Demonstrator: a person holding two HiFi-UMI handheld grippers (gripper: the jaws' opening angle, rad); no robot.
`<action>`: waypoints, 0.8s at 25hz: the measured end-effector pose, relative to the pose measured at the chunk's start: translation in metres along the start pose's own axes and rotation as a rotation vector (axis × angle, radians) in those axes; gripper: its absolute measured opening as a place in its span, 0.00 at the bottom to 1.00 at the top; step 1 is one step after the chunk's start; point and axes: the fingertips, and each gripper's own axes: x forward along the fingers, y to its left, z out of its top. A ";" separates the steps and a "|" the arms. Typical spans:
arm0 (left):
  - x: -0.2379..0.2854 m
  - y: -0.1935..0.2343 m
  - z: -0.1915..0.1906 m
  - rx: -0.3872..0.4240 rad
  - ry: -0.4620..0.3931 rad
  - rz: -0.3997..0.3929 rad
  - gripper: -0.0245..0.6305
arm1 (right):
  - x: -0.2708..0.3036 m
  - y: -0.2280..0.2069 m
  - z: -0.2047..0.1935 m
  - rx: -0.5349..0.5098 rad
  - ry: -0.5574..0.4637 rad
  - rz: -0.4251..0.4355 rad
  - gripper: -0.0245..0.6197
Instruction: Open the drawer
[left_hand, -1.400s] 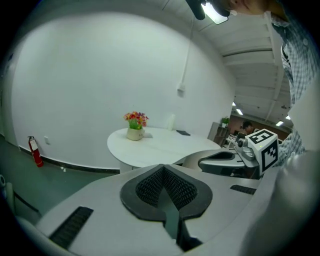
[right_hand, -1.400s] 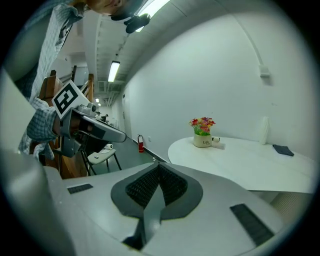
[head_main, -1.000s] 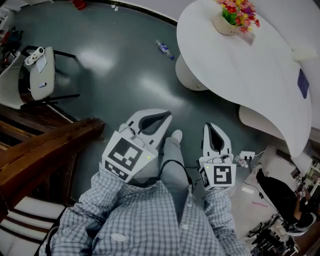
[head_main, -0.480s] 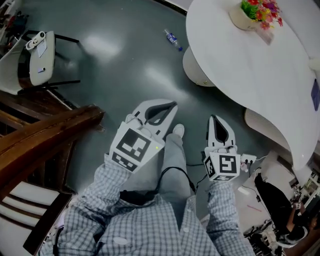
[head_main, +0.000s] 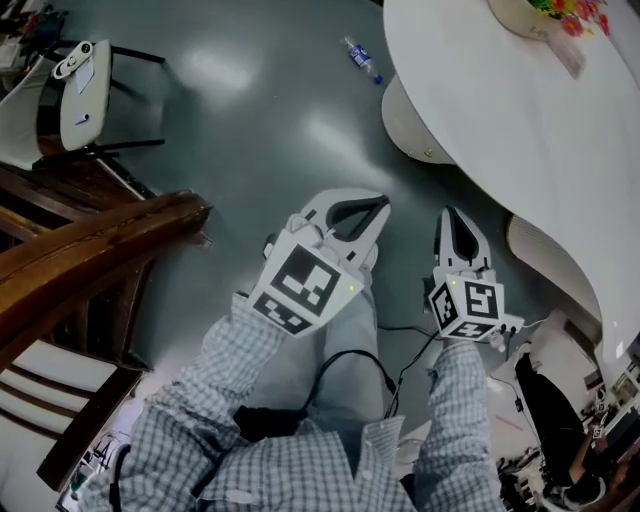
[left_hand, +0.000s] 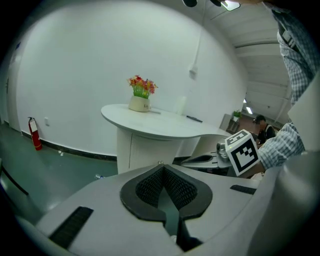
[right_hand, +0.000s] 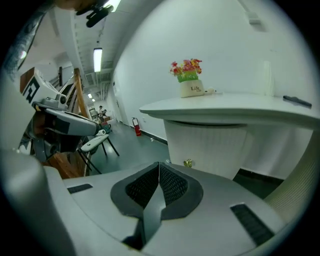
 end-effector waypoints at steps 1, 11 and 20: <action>0.006 0.000 -0.003 0.008 0.002 0.001 0.04 | 0.006 -0.005 -0.004 0.017 0.001 0.001 0.05; 0.062 0.018 -0.031 -0.057 -0.023 0.052 0.04 | 0.064 -0.048 -0.048 0.114 0.072 -0.020 0.05; 0.094 0.025 -0.050 -0.072 -0.021 0.068 0.04 | 0.093 -0.080 -0.051 0.156 0.052 -0.093 0.15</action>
